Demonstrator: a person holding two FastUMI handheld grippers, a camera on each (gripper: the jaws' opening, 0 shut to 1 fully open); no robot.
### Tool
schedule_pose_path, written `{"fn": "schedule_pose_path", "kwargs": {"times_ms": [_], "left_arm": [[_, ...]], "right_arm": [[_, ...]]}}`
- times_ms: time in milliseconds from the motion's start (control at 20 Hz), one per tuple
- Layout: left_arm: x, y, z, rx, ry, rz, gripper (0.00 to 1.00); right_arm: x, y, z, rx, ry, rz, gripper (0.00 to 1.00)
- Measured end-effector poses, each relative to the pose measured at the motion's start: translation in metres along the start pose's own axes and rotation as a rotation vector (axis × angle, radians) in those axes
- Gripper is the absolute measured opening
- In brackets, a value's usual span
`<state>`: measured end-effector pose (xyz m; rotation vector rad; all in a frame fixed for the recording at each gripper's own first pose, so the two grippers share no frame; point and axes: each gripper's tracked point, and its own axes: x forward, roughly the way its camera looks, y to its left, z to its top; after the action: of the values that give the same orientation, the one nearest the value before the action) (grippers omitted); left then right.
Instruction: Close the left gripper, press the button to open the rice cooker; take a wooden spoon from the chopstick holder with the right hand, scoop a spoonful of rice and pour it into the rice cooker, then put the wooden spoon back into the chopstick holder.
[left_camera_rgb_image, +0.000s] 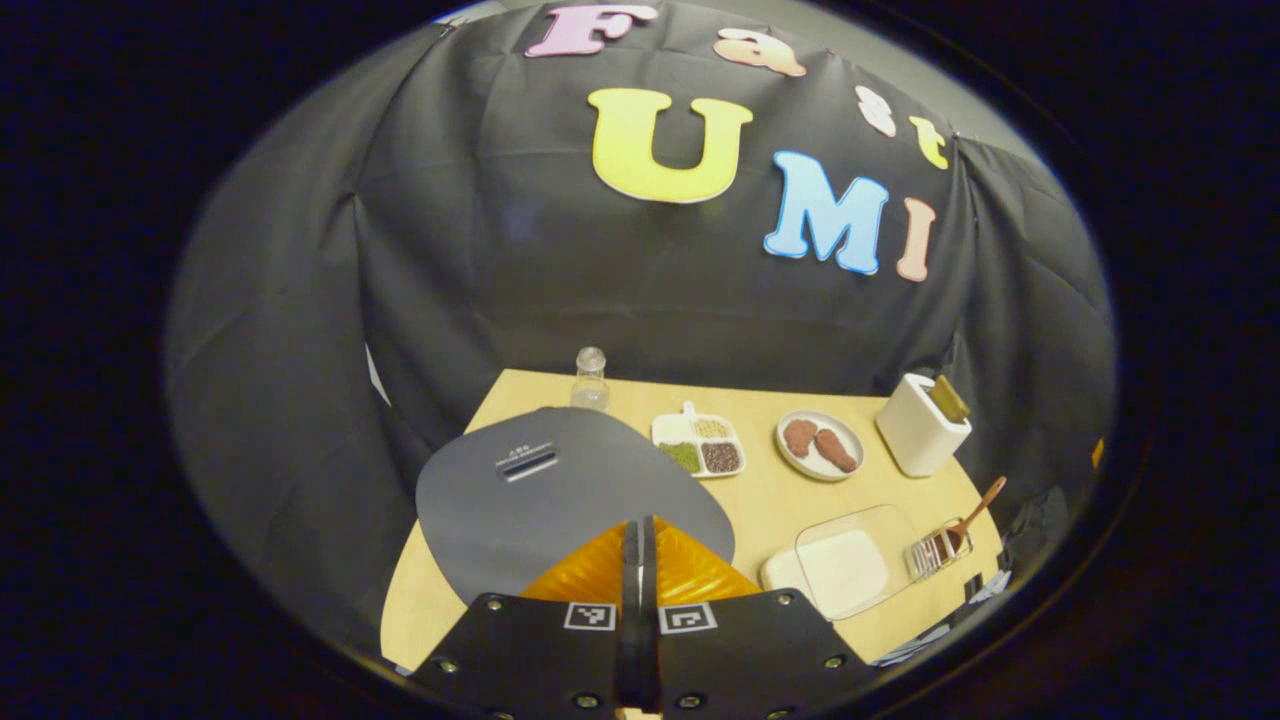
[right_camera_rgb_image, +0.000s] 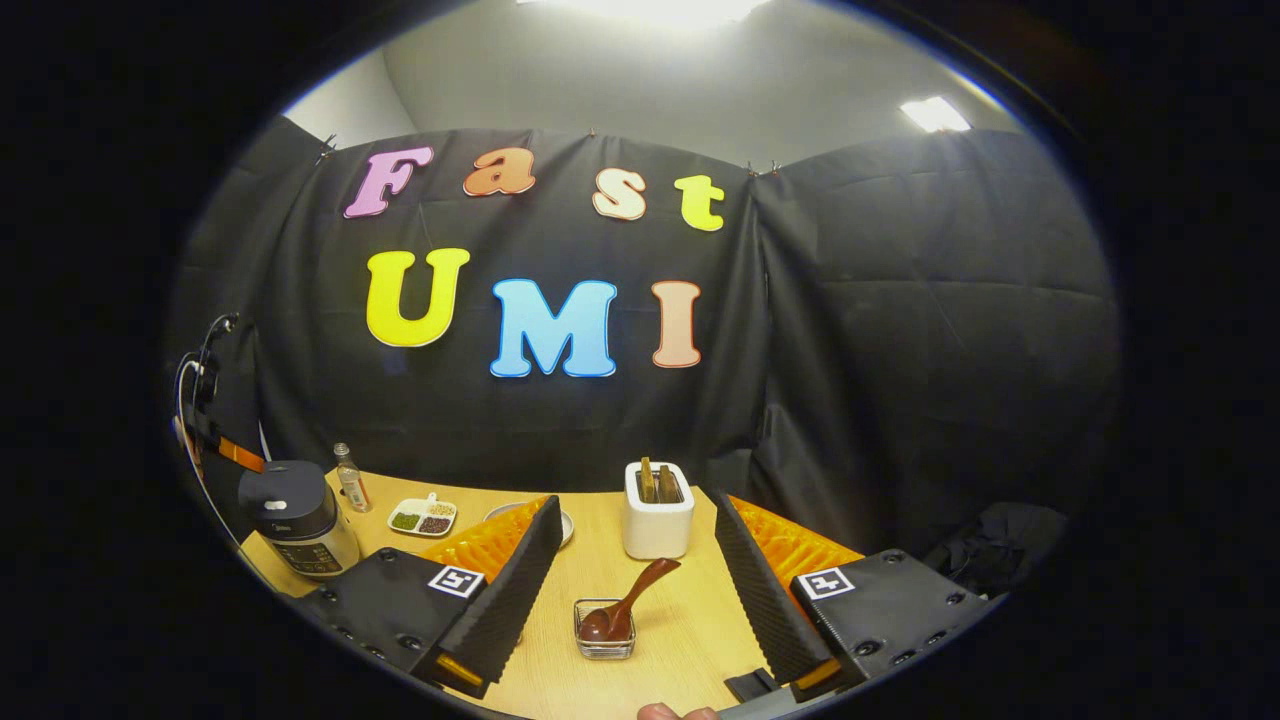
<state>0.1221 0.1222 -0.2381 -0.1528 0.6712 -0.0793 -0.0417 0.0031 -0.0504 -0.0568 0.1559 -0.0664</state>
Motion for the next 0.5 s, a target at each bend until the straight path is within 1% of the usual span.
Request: {"fn": "schedule_pose_path", "kwargs": {"times_ms": [50,150,250,400,500], "left_arm": [[0.009,0.001,-0.01,-0.009,0.023,0.0,0.01],[0.017,-0.004,-0.023,-0.053,0.059,-0.025,0.01],[0.025,-0.003,-0.035,-0.07,0.081,-0.032,0.01],[0.025,-0.007,-0.037,-0.055,0.086,-0.039,0.01],[0.023,-0.014,-0.038,-0.051,0.092,-0.053,0.0]], "right_arm": [[-0.001,-0.001,-0.002,0.006,0.004,-0.006,0.97],[-0.003,-0.003,-0.003,0.012,0.007,-0.017,0.97],[-0.006,-0.006,-0.002,0.008,0.0,-0.024,0.97],[-0.009,-0.006,-0.005,0.006,0.002,-0.029,0.97],[-0.008,-0.002,-0.008,0.008,0.01,-0.02,0.97]]}}
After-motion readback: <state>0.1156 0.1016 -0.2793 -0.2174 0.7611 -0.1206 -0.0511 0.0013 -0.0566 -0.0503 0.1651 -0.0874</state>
